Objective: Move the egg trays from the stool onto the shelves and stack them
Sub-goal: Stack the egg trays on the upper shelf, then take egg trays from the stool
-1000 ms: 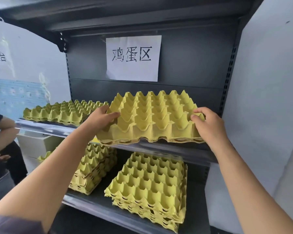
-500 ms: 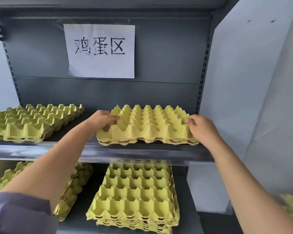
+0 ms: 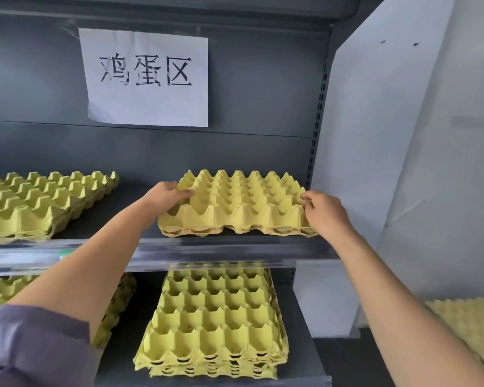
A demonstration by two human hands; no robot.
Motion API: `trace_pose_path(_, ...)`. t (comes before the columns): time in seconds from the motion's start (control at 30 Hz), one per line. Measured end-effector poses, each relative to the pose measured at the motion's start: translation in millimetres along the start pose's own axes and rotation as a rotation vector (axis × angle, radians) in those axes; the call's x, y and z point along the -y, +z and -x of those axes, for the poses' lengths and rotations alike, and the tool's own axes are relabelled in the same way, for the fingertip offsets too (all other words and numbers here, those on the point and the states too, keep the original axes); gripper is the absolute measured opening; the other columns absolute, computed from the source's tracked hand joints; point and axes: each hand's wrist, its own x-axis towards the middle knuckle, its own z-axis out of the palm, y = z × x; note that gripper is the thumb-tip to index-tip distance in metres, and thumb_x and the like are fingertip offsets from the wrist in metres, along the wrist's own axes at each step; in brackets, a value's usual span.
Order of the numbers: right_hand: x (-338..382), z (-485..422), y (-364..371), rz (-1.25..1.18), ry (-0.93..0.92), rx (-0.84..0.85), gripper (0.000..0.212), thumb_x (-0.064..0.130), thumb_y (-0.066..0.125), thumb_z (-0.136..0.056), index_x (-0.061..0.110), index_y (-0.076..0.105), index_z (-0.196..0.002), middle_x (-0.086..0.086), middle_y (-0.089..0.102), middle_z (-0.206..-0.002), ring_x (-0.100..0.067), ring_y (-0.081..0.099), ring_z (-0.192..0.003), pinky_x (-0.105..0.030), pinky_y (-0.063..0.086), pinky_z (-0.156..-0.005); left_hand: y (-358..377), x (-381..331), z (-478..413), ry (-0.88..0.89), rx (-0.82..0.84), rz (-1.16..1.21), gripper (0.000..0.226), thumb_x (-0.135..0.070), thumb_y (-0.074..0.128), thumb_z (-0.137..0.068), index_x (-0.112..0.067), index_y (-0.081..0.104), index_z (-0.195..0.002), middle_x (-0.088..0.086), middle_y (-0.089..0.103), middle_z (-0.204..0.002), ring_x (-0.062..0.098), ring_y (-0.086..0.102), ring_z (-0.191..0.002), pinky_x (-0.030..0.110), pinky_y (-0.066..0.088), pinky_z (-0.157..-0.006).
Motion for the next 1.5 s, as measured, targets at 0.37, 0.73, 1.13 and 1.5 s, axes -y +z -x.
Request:
trace_pose_path(0.37, -2.1, 14.6, -40.4, 0.195, -0.126, -0.115, 0.042, 0.038, 0.040, -0.099, 0.024, 0.045, -0.138, -0.007, 0.053, -0.132, -0.033, 0.052, -0.117, -0.040, 0.042, -0.090, 20.4, -42.3, 14.5, 0.405, -0.259, -0.579, 0.035, -0.041, 0.051, -0.090, -0.022, 0.055, -0.119, 0.004, 0.059, -0.116, 0.029, 0.053, -0.108, 0.043, 0.044, -0.091)
trace_pose_path(0.73, -184.7, 66.1, -134.6, 0.377, -0.183, -0.155, 0.037, 0.034, 0.045, -0.097, 0.022, 0.053, -0.131, -0.004, 0.055, -0.128, -0.030, 0.051, -0.115, -0.039, 0.040, -0.091, 238.3, -162.5, 95.0, 0.922, -0.169, -0.818, 0.027, -0.036, 0.048, -0.092, -0.014, 0.062, -0.097, 0.005, 0.062, -0.100, 0.029, 0.056, -0.094, 0.036, 0.039, -0.077)
trace_pose_path(1.13, -452.2, 134.2, -209.6, 0.499, 0.049, 0.049, 0.037, 0.034, 0.043, -0.098, 0.022, 0.053, -0.132, -0.002, 0.056, -0.128, -0.026, 0.051, -0.118, -0.039, 0.041, -0.093, 509.4, -204.8, 160.4, 0.982, 0.173, -0.760, 0.027, -0.044, 0.041, -0.094, -0.023, 0.053, -0.107, -0.005, 0.063, -0.106, 0.023, 0.060, -0.096, 0.030, 0.046, -0.080)
trace_pose_path(1.5, -621.3, 97.4, -187.6, 0.487, 0.147, 0.094, 0.032, 0.034, 0.048, -0.096, 0.021, 0.062, -0.122, -0.001, 0.065, -0.109, -0.025, 0.060, -0.103, -0.037, 0.048, -0.080, 698.6, -209.1, 109.8, 1.016, 0.253, -0.685, 0.030, -0.042, 0.041, -0.095, -0.023, 0.056, -0.113, -0.005, 0.064, -0.103, 0.022, 0.059, -0.099, 0.029, 0.038, -0.074)
